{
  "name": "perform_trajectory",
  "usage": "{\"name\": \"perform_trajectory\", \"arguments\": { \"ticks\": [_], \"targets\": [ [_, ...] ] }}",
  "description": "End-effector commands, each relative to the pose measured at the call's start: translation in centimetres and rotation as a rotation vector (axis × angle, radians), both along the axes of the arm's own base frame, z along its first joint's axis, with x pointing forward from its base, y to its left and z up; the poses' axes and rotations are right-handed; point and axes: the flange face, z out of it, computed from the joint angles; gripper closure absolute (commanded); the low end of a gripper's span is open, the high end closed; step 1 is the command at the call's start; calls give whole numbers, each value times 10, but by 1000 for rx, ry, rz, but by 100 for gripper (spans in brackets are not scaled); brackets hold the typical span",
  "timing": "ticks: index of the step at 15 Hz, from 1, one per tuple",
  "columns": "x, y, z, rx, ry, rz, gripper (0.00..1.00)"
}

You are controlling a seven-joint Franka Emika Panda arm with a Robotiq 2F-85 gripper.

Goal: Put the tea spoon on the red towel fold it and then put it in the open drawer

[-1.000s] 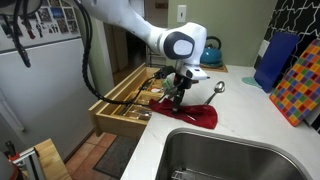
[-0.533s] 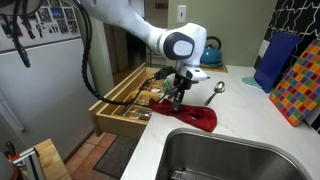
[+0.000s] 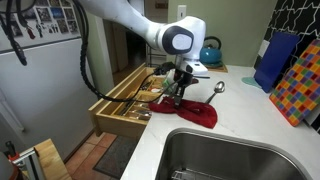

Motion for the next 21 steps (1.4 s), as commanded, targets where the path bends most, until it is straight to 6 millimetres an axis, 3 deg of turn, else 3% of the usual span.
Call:
{"name": "perform_trajectory", "arguments": {
  "ticks": [1,7,12,14,15,16,21],
  "targets": [
    [-1,16,35,-66,-23,3,97],
    [2,53,77,-82,-46,26,97],
    [-18,92,104,-44,-5,72,97],
    [-26,106,106,-41,20,91,97],
    [-10,95,105,-45,-4,94,97],
    [-11,99,108,-44,-6,99,89],
    [-9,97,105,-45,-2,96,89]
  ]
}}
